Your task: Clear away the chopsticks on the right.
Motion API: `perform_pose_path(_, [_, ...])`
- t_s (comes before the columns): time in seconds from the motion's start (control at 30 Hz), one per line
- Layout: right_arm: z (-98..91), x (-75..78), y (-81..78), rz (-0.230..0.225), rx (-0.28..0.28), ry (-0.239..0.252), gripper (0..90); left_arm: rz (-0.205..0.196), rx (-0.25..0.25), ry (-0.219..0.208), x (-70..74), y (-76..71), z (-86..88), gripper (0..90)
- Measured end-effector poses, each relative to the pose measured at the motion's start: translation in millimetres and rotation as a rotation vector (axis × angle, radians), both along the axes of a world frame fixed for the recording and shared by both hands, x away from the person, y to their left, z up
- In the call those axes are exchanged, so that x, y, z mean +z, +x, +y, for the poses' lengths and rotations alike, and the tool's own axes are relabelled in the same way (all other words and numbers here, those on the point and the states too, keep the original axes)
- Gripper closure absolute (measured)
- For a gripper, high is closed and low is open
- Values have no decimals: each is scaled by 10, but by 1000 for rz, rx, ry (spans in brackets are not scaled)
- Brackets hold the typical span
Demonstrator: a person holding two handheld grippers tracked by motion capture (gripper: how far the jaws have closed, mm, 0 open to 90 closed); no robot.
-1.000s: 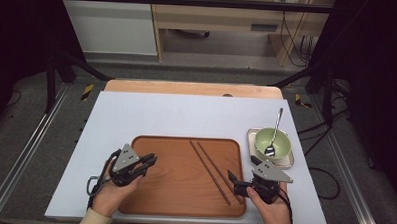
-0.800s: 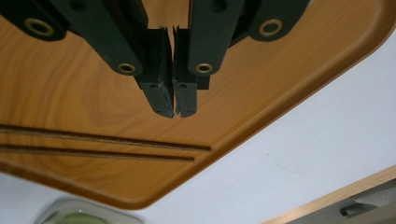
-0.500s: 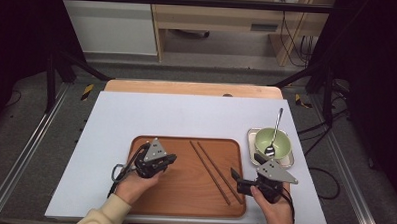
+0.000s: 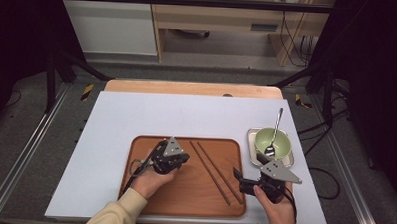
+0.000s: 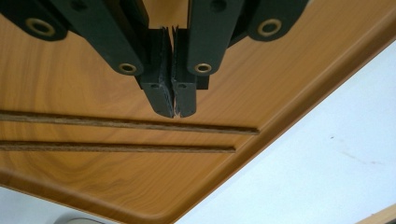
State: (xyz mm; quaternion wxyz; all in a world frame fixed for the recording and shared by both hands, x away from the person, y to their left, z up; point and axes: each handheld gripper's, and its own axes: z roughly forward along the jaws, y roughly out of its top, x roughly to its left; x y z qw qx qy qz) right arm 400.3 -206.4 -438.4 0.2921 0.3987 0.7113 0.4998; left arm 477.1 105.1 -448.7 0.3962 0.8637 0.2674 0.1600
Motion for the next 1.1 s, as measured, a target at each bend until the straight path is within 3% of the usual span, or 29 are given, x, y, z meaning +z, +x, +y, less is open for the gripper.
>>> perform_pose_path(0.27, [-23,10,-10,-17,-8,3,105,10,13,-30,-2,50,-29,872])
perform_pose_path(0.4, [-30,5,0,-3,-9,12,99,26,13,-41,-22,70,-48,873])
perform_pose_path(1.1, [-85,12,-1,2,-27,23,106,56,19,7,-76,99,-149,885])
